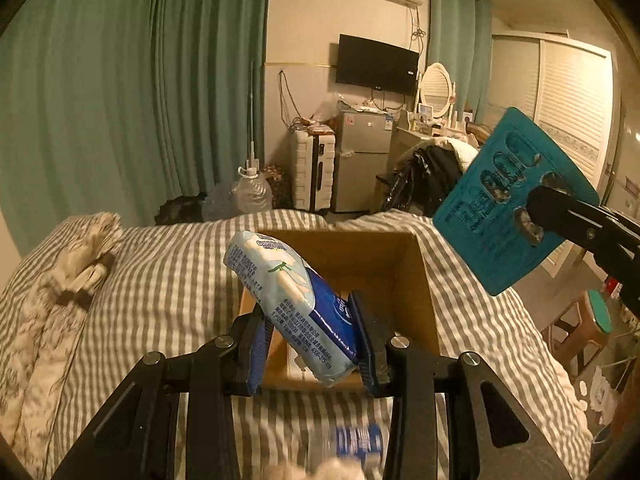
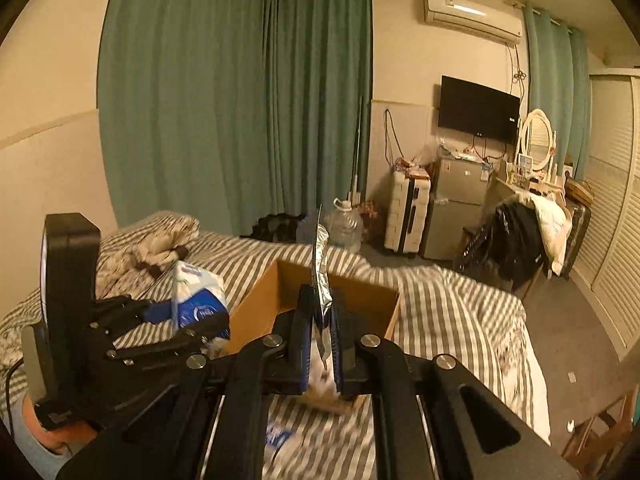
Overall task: Organize objects
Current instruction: 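Lower the tissue pack and teal card into the box and open both tools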
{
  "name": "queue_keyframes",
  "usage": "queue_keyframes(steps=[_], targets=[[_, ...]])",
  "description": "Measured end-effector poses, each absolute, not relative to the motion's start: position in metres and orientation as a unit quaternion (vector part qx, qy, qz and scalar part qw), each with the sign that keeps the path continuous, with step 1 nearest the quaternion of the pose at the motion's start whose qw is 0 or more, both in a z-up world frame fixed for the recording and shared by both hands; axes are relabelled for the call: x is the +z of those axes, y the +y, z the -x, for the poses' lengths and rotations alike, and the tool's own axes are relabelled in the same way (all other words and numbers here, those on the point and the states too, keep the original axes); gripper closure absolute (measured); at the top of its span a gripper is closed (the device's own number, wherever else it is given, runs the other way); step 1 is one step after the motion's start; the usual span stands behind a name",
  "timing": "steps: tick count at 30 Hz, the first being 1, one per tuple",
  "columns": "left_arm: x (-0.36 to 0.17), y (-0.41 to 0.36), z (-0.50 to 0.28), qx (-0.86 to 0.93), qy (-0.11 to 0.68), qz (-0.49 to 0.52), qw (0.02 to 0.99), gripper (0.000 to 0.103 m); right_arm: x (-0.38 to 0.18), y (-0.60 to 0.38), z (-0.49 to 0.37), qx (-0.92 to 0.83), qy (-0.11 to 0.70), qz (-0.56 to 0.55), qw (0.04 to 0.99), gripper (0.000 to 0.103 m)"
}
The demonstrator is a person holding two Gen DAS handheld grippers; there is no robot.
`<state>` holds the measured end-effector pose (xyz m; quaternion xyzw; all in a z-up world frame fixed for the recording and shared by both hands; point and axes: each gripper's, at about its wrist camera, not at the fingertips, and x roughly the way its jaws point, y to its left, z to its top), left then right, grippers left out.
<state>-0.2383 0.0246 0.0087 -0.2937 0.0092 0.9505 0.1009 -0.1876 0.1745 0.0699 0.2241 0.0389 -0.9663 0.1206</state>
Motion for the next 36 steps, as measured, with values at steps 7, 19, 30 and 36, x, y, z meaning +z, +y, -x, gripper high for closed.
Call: queue_keyframes(steps=[7,19,30,36], targets=[[-0.025,0.036,0.302,0.945,0.026,0.31,0.099,0.066,0.04,0.171,0.271,-0.961,0.037,-0.247,0.12,0.095],[-0.077,0.034,0.33,0.938,0.023,0.336,0.08,0.01,-0.036,0.189,0.328,-0.949,0.018,-0.299,0.102,0.036],[0.004,0.017,0.255,0.953,0.018,0.298,0.059,0.009,0.049,0.213,0.246,-0.968,0.006,-0.239,0.074,0.022],[0.056,0.01,0.193,0.96,0.03,0.272,0.06,0.002,0.102,0.209,0.172,-0.972,0.035,-0.221,0.072,0.014]])
